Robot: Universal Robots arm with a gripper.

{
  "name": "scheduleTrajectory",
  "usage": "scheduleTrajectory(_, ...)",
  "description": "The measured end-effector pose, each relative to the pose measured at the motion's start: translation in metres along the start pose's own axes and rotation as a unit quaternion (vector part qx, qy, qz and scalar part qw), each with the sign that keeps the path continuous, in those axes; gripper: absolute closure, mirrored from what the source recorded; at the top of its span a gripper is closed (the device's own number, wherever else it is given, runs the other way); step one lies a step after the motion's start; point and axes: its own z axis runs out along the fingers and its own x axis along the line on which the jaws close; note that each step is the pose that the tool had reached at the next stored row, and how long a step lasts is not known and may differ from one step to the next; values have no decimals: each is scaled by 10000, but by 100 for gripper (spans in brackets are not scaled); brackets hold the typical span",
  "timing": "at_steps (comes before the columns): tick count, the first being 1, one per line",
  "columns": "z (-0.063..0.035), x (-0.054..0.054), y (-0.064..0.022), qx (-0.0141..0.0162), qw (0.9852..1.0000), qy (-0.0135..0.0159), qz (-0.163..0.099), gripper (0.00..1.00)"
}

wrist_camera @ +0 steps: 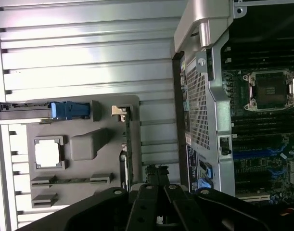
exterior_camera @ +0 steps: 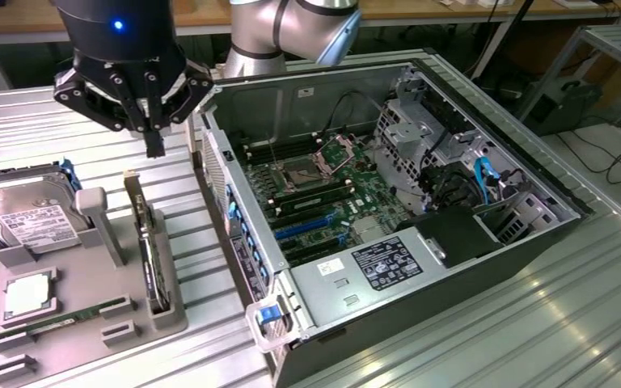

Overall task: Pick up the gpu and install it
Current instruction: 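Reach for the gpu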

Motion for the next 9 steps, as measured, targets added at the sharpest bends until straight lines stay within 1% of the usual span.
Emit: scheduleTrajectory(9,-4,181,-101,-2,10000,2,-53,89)
